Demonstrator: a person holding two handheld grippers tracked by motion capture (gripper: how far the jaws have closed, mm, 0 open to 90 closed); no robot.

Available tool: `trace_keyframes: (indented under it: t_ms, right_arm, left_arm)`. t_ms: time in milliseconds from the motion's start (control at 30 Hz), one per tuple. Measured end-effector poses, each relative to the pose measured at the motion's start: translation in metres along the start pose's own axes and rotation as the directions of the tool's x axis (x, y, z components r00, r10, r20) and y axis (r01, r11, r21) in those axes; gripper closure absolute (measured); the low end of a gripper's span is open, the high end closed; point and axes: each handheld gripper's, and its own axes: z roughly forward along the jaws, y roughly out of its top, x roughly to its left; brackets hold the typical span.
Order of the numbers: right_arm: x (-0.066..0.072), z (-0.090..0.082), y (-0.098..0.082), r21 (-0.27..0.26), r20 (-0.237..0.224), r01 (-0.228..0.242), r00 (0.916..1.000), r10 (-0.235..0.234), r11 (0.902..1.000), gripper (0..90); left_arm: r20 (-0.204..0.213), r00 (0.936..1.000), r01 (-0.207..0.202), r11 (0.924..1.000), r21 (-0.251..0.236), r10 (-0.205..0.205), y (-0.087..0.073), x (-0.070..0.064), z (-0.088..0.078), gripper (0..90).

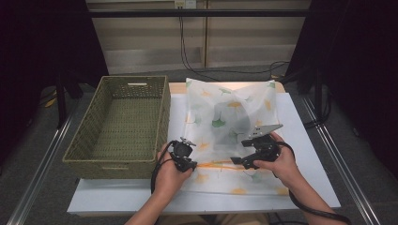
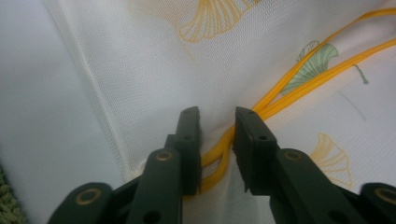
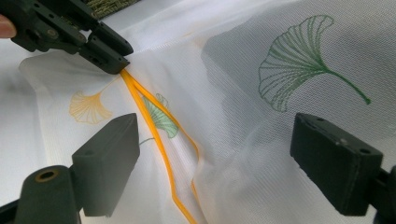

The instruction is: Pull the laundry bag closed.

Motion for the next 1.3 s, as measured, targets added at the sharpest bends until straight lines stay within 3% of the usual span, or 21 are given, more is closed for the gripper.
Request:
trace_keyframes:
  t_ms: [67, 200, 333, 567, 667, 733, 933, 1067, 1300]
  right_arm:
    - [0.000, 0.000, 0.000, 0.001, -0.002, 0.002, 1.0000, -0.002, 1.0000, 15.8]
    - [0.000, 0.000, 0.000, 0.002, -0.007, 0.006, 1.0000, -0.006, 1.0000, 16.0]
    - [0.001, 0.000, 0.000, 0.004, -0.013, 0.004, 0.9999, -0.004, 1.0000, 16.0]
    - [0.004, 0.002, -0.001, 0.011, -0.024, 0.009, 0.9997, -0.009, 0.9999, 16.5]
    - [0.005, 0.002, -0.001, 0.008, -0.035, 0.013, 0.9993, -0.012, 0.9999, 18.3]
    - [0.007, 0.001, -0.001, 0.010, -0.037, 0.016, 0.9992, -0.016, 0.9998, 18.4]
    - [0.010, 0.003, -0.003, 0.023, -0.064, 0.027, 0.9977, -0.025, 0.9994, 20.7]
    - [0.013, 0.005, -0.003, 0.028, -0.079, 0.029, 0.9966, -0.026, 0.9992, 22.9]
    - [0.023, 0.015, -0.004, 0.070, -0.122, 0.047, 0.9918, -0.038, 0.9964, 33.7]
  left_arm:
    - [0.029, 0.9995, 0.010, 0.9999, 0.011, -0.010, 0.001, 0.000, 0.000, 84.2]
    - [0.025, 0.9994, 0.025, 0.9994, 0.024, -0.025, 0.003, -0.002, 0.001, 86.3]
    - [0.061, 0.9972, 0.040, 0.9988, 0.029, -0.042, 0.005, -0.005, 0.002, 87.2]
    - [0.116, 0.9933, -0.007, 0.9995, 0.030, 0.004, 0.011, -0.024, 0.011, 87.3]
    - [0.126, 0.9920, -0.007, 0.9998, 0.021, 0.005, 0.014, -0.029, 0.014, 87.1]
    - [0.129, 0.9915, -0.014, 0.9996, 0.024, 0.011, 0.014, -0.029, 0.014, 87.0]
    - [0.156, 0.9874, 0.025, 0.9997, 0.002, -0.026, 0.018, -0.022, 0.005, 87.0]
    - [0.159, 0.9872, 0.015, 0.9999, -0.004, -0.014, 0.018, -0.023, 0.005, 87.1]
    - [0.175, 0.9844, 0.019, 0.9990, -0.039, -0.012, 0.023, -0.025, 0.002, 87.0]
